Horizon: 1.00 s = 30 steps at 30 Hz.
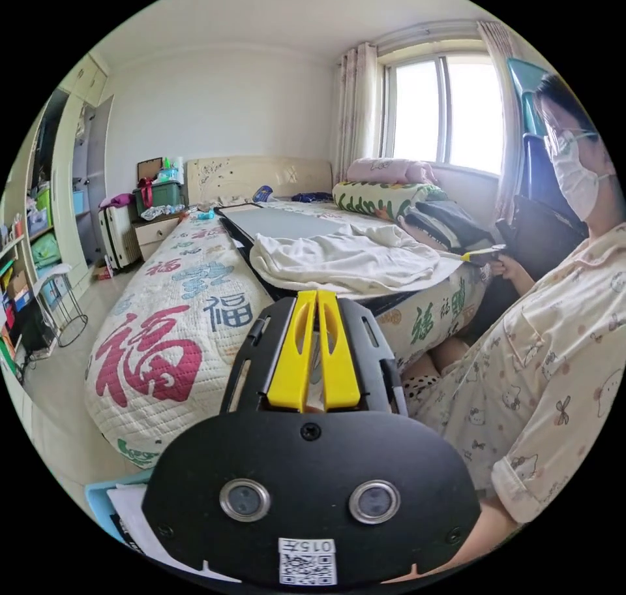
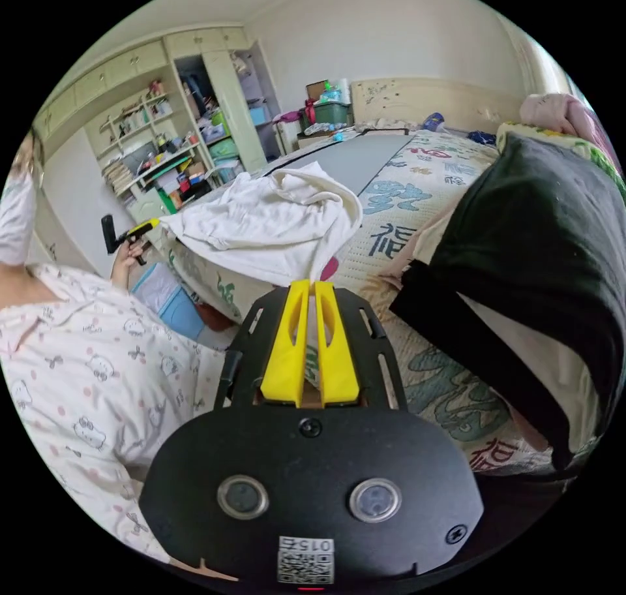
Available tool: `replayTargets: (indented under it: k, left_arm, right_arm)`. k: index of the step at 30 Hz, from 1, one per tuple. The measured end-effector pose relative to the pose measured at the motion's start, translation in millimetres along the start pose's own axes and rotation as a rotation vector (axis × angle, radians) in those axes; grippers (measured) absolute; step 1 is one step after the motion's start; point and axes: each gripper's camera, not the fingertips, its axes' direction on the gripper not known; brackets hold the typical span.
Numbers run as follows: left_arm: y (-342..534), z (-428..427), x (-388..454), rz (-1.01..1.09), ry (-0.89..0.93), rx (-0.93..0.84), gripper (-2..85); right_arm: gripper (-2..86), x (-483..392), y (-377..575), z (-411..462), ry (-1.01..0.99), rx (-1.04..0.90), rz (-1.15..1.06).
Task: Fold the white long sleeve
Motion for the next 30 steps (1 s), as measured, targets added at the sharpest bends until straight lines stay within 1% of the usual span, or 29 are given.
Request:
replayTargets:
  k: [2,4,5,7,11,12,15,17,18,20,21,22,23,24,26,28,29,30]
  left_arm:
    - [4,-6,9,0.037,0.024,-0.063,0.1]
    - [8,-1,14,0.076,0.058,-0.153,0.3]
    - [11,-2,18,0.099,0.033,-0.182,0.6]
    - [10,-10,19,0.093,0.008,-0.174,1.3]
    - [-10,-29,35,0.139,0.083,-0.035,4.4]
    - [-14,-27,41,0.16,0.095,-0.03,5.0]
    - [-34,-2,74,0.286,0.153,-0.051,6.8]
    - [-47,24,95,0.356,0.218,-0.077,7.2]
    - [-50,30,99,0.368,0.233,-0.079,7.2]
    - [-61,53,109,0.403,0.277,-0.088,7.3]
    - [-64,59,111,0.408,0.284,-0.093,7.3]
    - [-72,67,113,0.41,0.291,-0.105,7.3]
    - [-79,73,115,0.417,0.283,-0.122,7.4]
    - [-82,76,117,0.423,0.273,-0.13,7.4]
    - [-90,84,124,0.442,0.215,-0.154,7.4]
    - [-92,88,127,0.443,0.193,-0.155,7.4]
    - [-93,91,129,0.441,0.192,-0.149,7.5]
    - [-93,93,130,0.44,0.195,-0.146,7.5]
  right_arm:
    - [6.8,-16,2,-12,0.075,0.014,-0.094]
    - [10.8,-21,-2,-28,0.138,0.075,-0.108]
    - [11.0,-20,-9,-37,0.145,0.122,-0.091]
    - [11.2,-24,-23,-45,0.126,0.191,-0.111]
    - [11.8,-56,-67,-20,0.086,0.319,-0.252]
    - [11.9,-61,-74,-12,0.082,0.329,-0.274]
    - [13.1,-84,-115,44,0.024,0.237,-0.363]
    - [12.7,-99,-142,98,-0.021,0.091,-0.428]
    - [12.2,-103,-146,110,-0.01,0.066,-0.443]
    - [6.2,-109,-156,152,0.092,-0.003,-0.468]
    - [4.7,-108,-157,159,0.136,-0.013,-0.474]
    - [1.6,-100,-162,166,0.234,-0.002,-0.451]
    - [1.3,-79,-169,162,0.332,0.054,-0.343]
    - [1.1,-64,-173,156,0.364,0.087,-0.268]
    - [2.0,12,-177,117,0.361,0.218,0.093]
    - [2.6,43,-159,88,0.332,0.338,0.215]
    - [3.3,41,-146,76,0.334,0.38,0.172]
    - [4.3,36,-141,73,0.332,0.377,0.126]
